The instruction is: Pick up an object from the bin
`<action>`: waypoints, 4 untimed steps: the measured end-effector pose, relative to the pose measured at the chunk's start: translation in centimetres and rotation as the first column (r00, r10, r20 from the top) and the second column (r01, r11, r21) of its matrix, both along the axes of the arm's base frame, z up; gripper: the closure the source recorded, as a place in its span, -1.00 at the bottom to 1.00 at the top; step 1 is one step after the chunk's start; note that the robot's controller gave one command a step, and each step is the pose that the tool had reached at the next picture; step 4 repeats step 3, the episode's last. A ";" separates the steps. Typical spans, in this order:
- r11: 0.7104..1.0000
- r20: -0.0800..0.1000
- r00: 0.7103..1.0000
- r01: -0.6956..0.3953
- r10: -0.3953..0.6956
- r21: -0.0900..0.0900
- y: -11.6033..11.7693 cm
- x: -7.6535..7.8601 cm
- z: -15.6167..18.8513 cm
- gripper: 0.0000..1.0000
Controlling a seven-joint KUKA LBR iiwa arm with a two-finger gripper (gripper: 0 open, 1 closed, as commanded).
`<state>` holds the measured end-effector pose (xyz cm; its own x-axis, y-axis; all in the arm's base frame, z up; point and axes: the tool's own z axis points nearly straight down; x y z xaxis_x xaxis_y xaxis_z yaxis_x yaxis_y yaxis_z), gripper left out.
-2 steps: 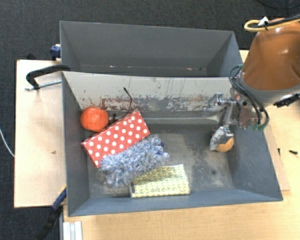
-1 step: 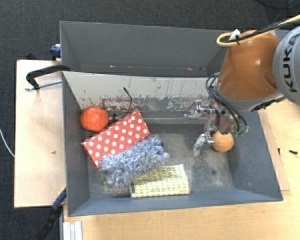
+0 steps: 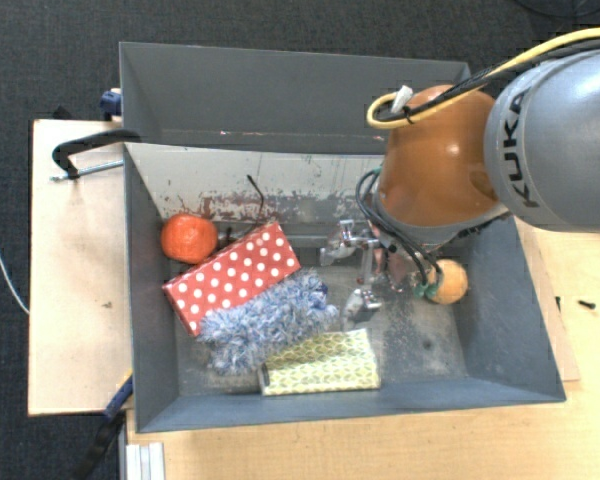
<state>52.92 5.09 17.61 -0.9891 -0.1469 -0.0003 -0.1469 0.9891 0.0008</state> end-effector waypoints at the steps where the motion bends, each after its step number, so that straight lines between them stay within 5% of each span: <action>1: 0.997 0.006 0.997 -0.073 0.073 0.001 2.0 4.0 -1.3 -1.00; 2: 0.979 0.010 0.979 -0.205 0.205 -0.002 7.2 4.5 -7.3 -1.00; 3: 0.899 0.000 0.899 -0.438 0.438 -0.002 8.8 4.8 -8.9 1.00; 4: 0.899 0.000 0.899 -0.438 0.438 -0.002 8.8 4.8 -8.9 1.00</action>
Offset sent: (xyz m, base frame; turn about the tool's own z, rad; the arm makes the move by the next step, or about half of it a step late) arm 0.0404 0.0998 -0.1061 -0.2602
